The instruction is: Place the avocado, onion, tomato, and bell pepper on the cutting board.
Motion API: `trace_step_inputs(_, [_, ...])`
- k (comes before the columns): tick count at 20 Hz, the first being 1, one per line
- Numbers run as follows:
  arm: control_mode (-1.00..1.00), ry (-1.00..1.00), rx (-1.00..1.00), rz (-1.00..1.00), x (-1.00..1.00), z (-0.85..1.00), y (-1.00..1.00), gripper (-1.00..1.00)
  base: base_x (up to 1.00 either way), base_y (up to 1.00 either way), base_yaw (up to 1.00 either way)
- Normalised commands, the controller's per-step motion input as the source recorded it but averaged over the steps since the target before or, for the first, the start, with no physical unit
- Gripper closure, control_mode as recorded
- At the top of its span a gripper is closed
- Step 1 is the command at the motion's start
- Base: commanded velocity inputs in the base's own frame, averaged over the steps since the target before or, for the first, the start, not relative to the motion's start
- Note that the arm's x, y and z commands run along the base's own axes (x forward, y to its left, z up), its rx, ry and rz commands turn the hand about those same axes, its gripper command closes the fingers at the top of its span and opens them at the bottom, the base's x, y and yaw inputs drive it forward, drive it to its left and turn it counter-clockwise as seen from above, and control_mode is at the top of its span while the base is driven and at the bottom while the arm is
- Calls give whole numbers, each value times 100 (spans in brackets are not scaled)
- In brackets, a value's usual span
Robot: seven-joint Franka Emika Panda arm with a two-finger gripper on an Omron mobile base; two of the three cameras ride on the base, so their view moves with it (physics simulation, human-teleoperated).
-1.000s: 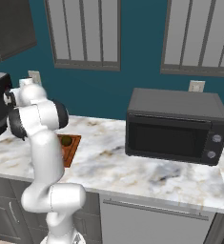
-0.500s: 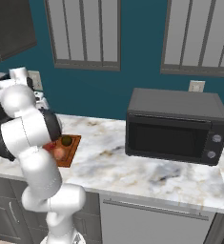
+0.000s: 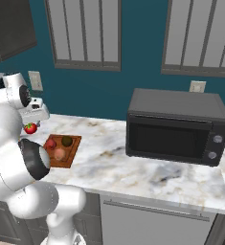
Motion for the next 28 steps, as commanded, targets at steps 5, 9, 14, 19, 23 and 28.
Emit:
trace_step_inputs(5, [-100,-11,0,11,-15,-1,-3,100,0,0,0])
trace_step_inputs(9, [-100,-8,0,8,0,-8,0,100,0,0,0])
trace_step_inputs(14, [-100,-4,0,4,2,-21,0,100,0,0,0])
trace_step_inputs(19, [-100,0,0,1,20,-26,0,100,0,0,0])
trace_step_inputs(23, [-100,0,0,0,23,-21,0,100,0,0,0])
trace_step_inputs(28, [-100,0,0,0,23,-10,0,100,0,0,0])
